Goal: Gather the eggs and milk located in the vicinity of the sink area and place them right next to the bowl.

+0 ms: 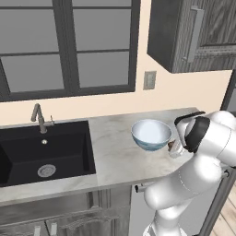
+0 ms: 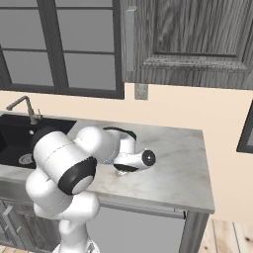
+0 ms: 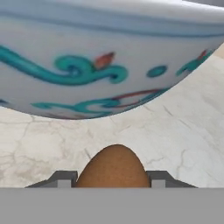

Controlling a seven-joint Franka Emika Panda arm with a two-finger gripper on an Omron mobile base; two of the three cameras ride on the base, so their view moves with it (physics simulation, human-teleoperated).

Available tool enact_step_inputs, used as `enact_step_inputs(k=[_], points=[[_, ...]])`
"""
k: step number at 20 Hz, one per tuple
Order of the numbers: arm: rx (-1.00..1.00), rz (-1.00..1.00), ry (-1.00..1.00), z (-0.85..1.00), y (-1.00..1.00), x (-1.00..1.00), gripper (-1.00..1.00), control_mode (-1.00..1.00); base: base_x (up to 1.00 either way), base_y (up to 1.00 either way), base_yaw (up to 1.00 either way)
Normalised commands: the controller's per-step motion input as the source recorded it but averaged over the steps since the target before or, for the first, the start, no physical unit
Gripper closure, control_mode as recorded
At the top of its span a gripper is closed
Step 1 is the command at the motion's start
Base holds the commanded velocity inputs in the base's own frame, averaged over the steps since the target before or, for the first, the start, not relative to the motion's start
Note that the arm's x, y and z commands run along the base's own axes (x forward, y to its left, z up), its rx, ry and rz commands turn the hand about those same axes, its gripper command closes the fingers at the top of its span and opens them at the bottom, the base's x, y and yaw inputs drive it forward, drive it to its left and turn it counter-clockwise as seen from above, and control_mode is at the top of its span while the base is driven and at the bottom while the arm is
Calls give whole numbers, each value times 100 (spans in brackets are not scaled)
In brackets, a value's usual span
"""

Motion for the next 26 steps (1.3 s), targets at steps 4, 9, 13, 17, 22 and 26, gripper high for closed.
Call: enact_step_inputs(k=[4, 9, 13, 17, 22, 26], points=[[0, 9, -1, 0, 12, 18, 100, -100, 0, 0, 0], [0, 5, -1, 0, -4, 10, -100, -100, 0, 0, 0], [2, 0, 0, 0, -24, -1, -100, -100, 0, 0, 0], [4, 0, -4, 17, -9, -7, -100, -100, 0, 0, 0], [4, 5, -16, 66, 0, -14, -100, -100, 0, 0, 0], [0, 5, -4, 85, 0, -56, -100, -100, 0, 0, 0]])
